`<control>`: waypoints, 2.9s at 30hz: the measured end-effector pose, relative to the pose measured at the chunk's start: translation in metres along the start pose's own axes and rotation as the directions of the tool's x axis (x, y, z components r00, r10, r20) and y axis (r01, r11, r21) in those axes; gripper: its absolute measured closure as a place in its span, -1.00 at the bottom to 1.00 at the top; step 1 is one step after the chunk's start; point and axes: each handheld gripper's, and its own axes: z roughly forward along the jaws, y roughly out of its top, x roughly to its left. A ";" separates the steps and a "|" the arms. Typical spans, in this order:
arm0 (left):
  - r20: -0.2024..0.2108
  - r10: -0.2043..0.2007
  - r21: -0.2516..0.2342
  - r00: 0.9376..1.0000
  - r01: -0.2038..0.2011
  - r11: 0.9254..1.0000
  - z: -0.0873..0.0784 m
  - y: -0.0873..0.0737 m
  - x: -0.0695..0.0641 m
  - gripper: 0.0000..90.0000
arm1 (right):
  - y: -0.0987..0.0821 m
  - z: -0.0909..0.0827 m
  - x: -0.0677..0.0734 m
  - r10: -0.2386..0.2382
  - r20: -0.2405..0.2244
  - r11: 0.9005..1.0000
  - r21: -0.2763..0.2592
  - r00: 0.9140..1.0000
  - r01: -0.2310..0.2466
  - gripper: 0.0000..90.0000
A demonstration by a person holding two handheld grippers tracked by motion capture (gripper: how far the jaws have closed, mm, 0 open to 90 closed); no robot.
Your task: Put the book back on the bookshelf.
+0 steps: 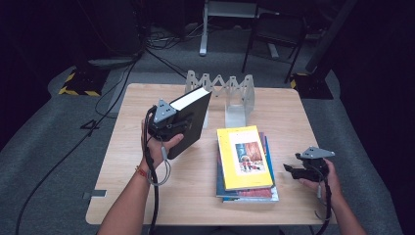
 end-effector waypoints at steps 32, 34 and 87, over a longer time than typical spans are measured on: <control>-0.232 -0.111 0.001 0.966 0.114 0.993 0.086 0.009 0.017 0.15 | -0.002 0.003 -0.002 -0.022 0.013 0.999 0.031 1.000 0.021 -0.28; -0.230 -0.106 0.004 0.967 0.109 0.994 0.086 0.009 0.017 0.15 | -0.002 0.003 -0.002 -0.022 0.010 0.999 0.031 1.000 0.021 -0.28; -0.174 -0.041 -0.019 0.984 0.038 0.999 0.050 -0.004 0.009 0.12 | -0.001 0.008 0.001 -0.048 0.006 0.997 0.065 0.999 0.047 -0.26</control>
